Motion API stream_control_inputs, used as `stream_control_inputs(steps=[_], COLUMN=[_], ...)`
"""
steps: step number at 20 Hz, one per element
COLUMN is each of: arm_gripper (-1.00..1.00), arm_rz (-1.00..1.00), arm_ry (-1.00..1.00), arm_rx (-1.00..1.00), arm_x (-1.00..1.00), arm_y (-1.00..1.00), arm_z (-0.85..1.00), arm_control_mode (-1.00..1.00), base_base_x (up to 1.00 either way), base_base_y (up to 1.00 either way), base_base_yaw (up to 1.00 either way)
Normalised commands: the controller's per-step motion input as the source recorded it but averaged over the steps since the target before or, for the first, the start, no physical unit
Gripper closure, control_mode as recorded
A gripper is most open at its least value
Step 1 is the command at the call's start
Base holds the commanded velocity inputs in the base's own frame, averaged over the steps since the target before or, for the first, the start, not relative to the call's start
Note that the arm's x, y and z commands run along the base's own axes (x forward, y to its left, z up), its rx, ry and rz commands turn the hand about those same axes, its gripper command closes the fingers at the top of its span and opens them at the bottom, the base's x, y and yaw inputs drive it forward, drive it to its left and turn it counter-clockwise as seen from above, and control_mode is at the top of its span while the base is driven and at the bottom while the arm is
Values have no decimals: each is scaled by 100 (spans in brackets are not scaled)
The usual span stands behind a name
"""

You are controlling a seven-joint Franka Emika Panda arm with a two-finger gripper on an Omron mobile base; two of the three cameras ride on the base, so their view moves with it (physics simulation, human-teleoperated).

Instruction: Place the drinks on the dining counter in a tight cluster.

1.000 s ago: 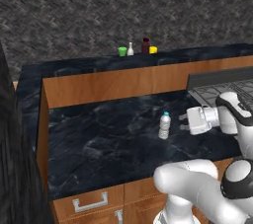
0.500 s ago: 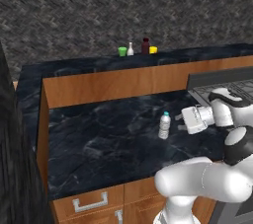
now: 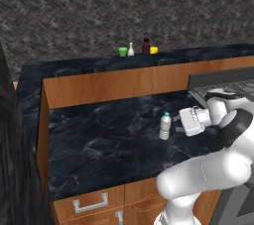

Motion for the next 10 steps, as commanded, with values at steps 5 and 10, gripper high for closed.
stream_control_inputs(steps=[5,10], arm_gripper=[-100,-100], arm_rz=[0,0], arm_ry=[-1,0], arm_rx=[0,0], arm_x=[18,20], arm_y=[6,4], arm_z=[-19,-17], arm_control_mode=[-100,-100], base_base_x=[0,0], base_base_y=[0,0], base_base_yaw=[0,0])
